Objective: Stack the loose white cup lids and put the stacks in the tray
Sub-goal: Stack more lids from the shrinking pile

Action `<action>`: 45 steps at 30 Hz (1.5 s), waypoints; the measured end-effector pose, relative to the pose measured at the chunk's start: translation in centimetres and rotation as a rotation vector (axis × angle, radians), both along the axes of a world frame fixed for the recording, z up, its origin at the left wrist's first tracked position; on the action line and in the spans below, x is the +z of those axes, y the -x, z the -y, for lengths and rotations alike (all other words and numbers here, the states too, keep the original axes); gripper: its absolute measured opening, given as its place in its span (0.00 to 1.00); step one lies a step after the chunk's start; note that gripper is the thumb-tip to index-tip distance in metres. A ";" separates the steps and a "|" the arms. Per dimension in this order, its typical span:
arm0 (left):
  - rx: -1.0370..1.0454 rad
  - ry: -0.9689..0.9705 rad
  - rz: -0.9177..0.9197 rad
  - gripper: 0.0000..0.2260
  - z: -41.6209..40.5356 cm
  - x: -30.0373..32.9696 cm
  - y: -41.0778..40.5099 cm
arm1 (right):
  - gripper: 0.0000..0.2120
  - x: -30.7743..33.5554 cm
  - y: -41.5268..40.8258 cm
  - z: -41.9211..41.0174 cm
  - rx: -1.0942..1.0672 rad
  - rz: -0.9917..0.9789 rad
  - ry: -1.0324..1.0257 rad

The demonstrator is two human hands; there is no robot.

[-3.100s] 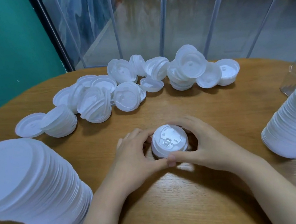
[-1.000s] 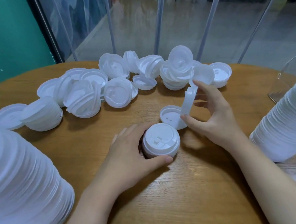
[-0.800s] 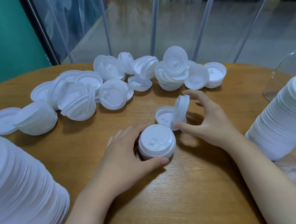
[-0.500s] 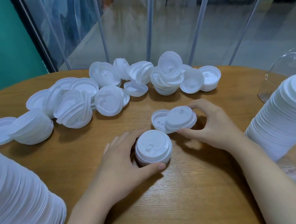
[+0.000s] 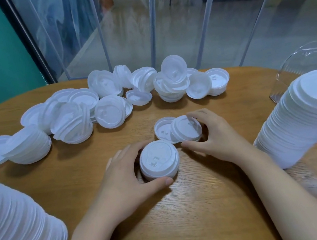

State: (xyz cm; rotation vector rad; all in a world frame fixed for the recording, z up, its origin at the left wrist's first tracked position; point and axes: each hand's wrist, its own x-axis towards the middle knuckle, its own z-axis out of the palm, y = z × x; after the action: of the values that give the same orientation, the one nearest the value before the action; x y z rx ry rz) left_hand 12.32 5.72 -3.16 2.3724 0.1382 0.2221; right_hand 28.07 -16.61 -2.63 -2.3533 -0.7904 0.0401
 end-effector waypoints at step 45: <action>0.049 0.065 -0.071 0.39 0.0 0.1 0.2 | 0.31 1.4 4.6 -2.7 0.315 -0.229 -0.148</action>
State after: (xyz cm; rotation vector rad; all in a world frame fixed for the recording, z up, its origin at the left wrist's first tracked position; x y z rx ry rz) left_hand 12.08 5.68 -3.04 2.3144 0.2345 0.1550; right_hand 23.48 -13.87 -1.20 -2.0225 -1.0034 0.3651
